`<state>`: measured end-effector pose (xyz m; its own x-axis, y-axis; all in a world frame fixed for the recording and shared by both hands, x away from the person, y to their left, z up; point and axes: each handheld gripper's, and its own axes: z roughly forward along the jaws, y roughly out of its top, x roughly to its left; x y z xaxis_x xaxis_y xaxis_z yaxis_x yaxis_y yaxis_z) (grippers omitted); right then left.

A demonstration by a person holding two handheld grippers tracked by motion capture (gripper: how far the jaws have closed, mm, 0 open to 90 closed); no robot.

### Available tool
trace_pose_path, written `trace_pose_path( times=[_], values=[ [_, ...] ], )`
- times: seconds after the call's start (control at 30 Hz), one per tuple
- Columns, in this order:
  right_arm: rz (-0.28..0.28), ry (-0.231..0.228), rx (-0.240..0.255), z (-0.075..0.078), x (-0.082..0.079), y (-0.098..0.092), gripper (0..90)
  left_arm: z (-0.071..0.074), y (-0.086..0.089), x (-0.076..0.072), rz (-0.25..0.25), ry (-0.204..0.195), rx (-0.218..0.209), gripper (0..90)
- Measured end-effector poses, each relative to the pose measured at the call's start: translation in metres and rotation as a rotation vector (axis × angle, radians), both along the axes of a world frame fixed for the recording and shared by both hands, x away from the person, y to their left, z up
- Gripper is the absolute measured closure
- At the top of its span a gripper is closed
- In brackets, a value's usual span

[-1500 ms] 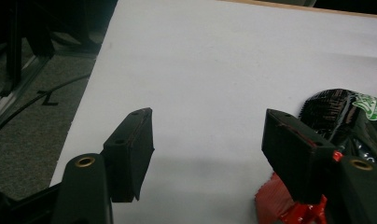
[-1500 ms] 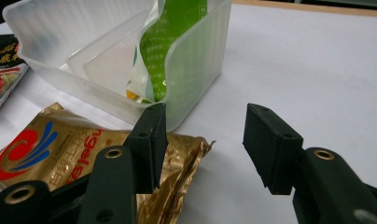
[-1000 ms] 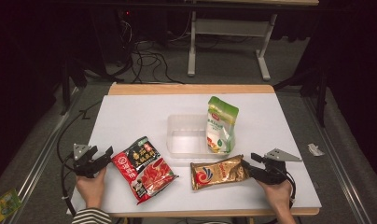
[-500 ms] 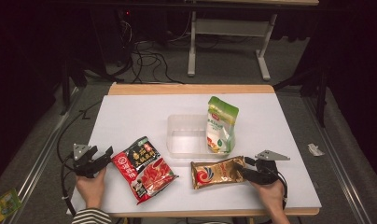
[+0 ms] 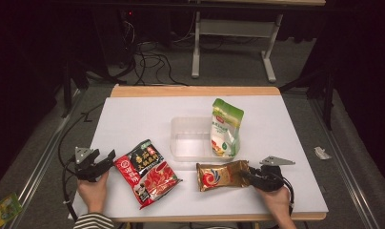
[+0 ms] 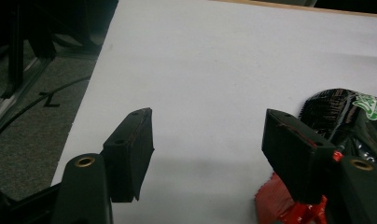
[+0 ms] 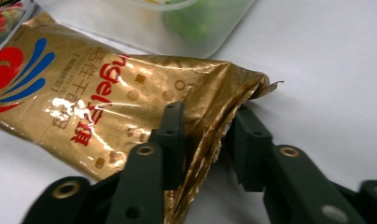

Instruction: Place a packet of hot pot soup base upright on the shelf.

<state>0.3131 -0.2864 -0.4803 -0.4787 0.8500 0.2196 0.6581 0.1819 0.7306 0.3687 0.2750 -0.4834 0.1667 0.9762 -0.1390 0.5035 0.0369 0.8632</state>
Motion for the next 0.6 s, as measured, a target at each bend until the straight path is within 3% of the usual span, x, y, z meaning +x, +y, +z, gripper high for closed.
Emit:
trace_pose_path(
  times=[0.13,0.47,0.6],
  values=[
    [0.018,-0.010,-0.012,0.0016,-0.0022,0.0037,79.3,0.0000,0.0000,0.0001,0.001,0.002,0.001,34.3],
    [0.030,-0.063,-0.041,0.0050,-0.0048,0.0068,89.0,0.0000,0.0006,0.0001,-0.001,0.001,-0.005,34.2],
    [0.031,-0.066,-0.022,0.0091,-0.0028,0.0070,89.7,0.0000,0.0006,-0.0001,0.000,0.000,-0.005,34.1]
  ],
)
